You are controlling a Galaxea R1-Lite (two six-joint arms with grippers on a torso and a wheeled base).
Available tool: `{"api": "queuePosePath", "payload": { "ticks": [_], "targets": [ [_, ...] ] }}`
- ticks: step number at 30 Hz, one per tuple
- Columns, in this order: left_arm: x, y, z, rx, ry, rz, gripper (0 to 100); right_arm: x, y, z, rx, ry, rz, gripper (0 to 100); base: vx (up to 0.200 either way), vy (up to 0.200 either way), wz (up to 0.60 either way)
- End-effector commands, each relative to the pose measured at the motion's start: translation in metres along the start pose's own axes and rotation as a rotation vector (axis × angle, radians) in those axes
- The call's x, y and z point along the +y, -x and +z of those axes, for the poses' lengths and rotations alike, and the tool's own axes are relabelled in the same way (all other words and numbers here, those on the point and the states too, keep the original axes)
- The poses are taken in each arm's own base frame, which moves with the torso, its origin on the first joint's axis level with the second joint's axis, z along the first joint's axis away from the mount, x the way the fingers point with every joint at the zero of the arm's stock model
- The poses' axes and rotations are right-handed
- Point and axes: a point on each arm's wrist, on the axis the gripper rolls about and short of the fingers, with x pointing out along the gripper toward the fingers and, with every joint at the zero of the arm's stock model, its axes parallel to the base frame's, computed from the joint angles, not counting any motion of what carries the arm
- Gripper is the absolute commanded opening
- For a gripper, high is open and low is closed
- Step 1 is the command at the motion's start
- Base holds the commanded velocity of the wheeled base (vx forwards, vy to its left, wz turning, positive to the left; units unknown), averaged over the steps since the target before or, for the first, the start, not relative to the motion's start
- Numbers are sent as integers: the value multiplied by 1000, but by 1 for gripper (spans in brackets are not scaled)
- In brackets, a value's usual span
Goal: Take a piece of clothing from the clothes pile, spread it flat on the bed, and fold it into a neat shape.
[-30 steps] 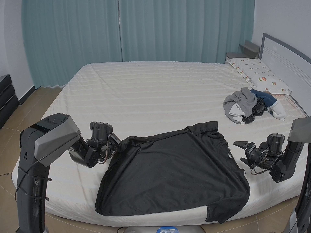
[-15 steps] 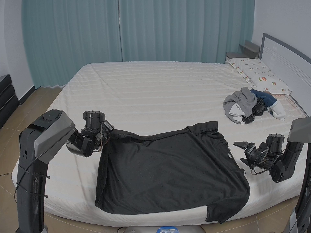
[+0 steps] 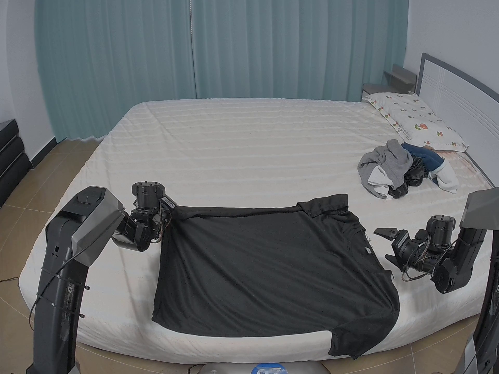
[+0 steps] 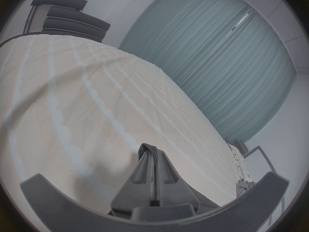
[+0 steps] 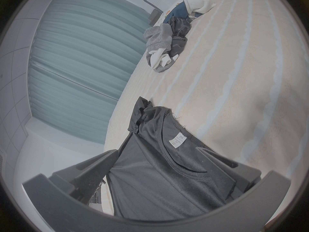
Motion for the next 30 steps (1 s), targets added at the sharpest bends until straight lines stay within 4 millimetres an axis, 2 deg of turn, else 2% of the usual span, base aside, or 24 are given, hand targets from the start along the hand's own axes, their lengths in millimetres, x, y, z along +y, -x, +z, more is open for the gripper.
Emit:
{"api": "queuePosePath", "payload": {
  "ticks": [1,6,7,14,18,21,23,26,27,28,30],
  "targets": [
    [5,-6,-6,4,-1,7,0,0,-1,0,1,1,1,100,0,0,0],
    [5,-8,-1,-10,5,6,0,0,-1,0,3,0,0,100,0,0,0],
    [5,-9,1,-13,8,7,100,-1,-1,-1,4,0,-1,100,0,0,0],
    [6,0,17,-27,39,20,100,3,-4,4,-18,7,23,100,0,0,0],
    [2,23,37,-6,101,12,100,10,-9,2,-17,15,39,100,0,0,0],
    [0,39,43,37,119,-2,100,21,-19,-2,-55,36,28,100,0,0,0],
    [2,52,44,65,123,2,100,34,-26,-1,-80,52,16,100,0,0,0],
    [7,71,42,119,147,17,100,52,-37,11,-86,54,7,100,0,0,0],
    [8,73,40,131,152,20,100,53,-39,12,-82,53,2,100,0,0,0],
    [13,82,34,173,174,29,100,56,-50,20,-75,50,-12,100,0,0,0],
    [18,93,27,213,199,30,100,48,-71,26,-69,49,-39,100,0,0,0]
  ]
}}
